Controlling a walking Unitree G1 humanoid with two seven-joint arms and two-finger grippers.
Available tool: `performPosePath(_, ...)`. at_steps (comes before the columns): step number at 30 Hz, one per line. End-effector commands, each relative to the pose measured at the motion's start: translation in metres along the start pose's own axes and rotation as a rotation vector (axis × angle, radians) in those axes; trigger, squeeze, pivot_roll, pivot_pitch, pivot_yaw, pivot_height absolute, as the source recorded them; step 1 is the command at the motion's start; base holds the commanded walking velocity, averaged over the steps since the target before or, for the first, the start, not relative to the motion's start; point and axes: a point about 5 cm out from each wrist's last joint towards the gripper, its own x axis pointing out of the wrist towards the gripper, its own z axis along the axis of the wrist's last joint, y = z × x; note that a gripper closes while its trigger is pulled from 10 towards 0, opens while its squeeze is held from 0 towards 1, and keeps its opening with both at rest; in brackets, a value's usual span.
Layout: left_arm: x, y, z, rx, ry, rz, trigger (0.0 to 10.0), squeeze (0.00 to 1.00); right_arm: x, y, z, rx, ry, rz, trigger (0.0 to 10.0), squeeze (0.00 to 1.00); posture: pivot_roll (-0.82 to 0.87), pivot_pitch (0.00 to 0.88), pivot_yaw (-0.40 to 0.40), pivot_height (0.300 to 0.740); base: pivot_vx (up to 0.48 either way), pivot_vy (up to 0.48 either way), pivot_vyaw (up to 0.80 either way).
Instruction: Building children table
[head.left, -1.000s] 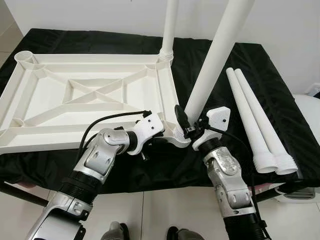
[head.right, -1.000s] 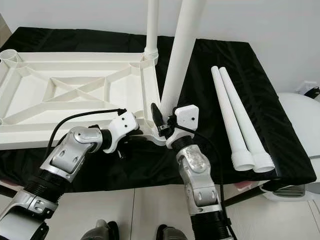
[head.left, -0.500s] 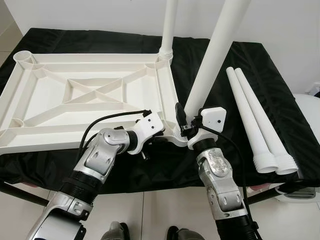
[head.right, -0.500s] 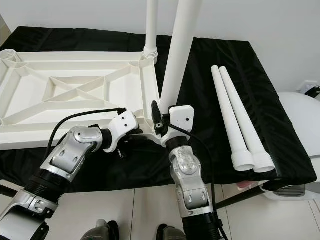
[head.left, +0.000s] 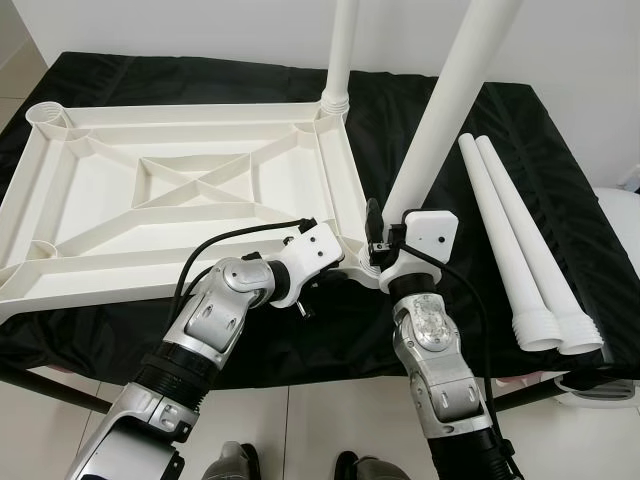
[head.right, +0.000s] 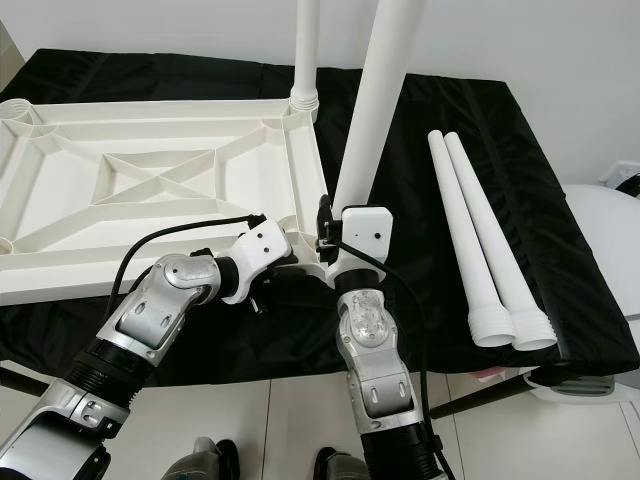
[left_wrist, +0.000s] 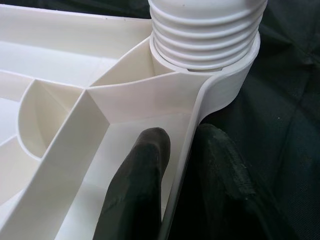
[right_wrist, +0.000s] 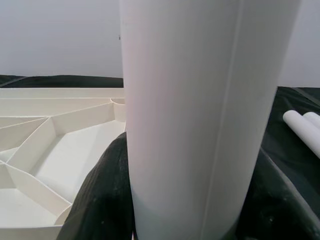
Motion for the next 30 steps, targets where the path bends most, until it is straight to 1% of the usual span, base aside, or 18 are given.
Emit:
performPosePath(1, -0.006, 0.004, 0.008, 0.041, -0.027, 0.008, 10.0, 0.0, -0.016, -0.016, -0.045, -0.026, 0.255, -0.17, 10.0, 0.0, -0.06, 0.166, -0.019, 0.74, 0.0, 0.0, 0.0)
performPosePath(8, -0.005, 0.003, 0.008, 0.043, -0.027, 0.01, 10.0, 0.0, -0.017, -0.019, -0.045, -0.03, 0.27, -0.22, 10.0, 0.0, -0.06, 0.162, -0.023, 0.74, 0.0, 0.0, 0.0)
performPosePath(11, -0.005, 0.002, 0.008, 0.043, -0.028, 0.008, 10.0, 0.0, -0.016, -0.028, -0.044, -0.054, 0.267, -0.309, 10.0, 0.0, -0.06, 0.158, -0.025, 0.74, 0.0, 0.0, 0.0)
performPosePath(14, -0.005, 0.001, 0.008, 0.044, -0.029, 0.007, 10.0, 0.0, -0.016, -0.032, -0.044, -0.069, 0.263, -0.344, 10.0, 0.0, -0.06, 0.158, -0.025, 0.74, 0.0, 0.0, 0.0)
performPosePath(16, -0.004, 0.001, 0.008, 0.044, -0.031, 0.008, 10.0, 0.0, -0.016, -0.04, -0.048, -0.088, 0.273, -0.398, 10.0, 0.0, -0.05, 0.154, -0.026, 0.74, 0.0, 0.0, 0.0)
performPosePath(18, -0.004, 0.001, 0.009, 0.042, -0.032, 0.009, 10.0, 0.0, -0.016, -0.045, -0.051, -0.105, 0.277, -0.432, 10.0, 0.0, -0.05, 0.154, -0.026, 0.74, 0.0, 0.0, 0.0)
performPosePath(22, -0.004, 0.001, 0.009, 0.042, -0.031, 0.01, 10.0, 0.0, -0.011, -0.044, -0.053, -0.119, 0.278, -0.448, 10.0, 0.0, -0.05, 0.157, -0.025, 0.74, 0.0, 0.0, 0.0)
performPosePath(27, -0.005, 0.003, 0.009, 0.043, -0.031, 0.015, 10.0, 0.0, -0.009, -0.039, -0.051, -0.092, 0.27, -0.416, 10.0, 0.0, -0.05, 0.159, -0.024, 0.74, 0.0, 0.0, 0.0)
performPosePath(30, -0.006, 0.004, 0.009, 0.043, -0.029, 0.021, 10.0, 0.0, -0.009, -0.039, -0.051, -0.09, 0.265, -0.405, 10.0, 0.0, -0.05, 0.16, -0.024, 0.74, 0.0, 0.0, 0.0)
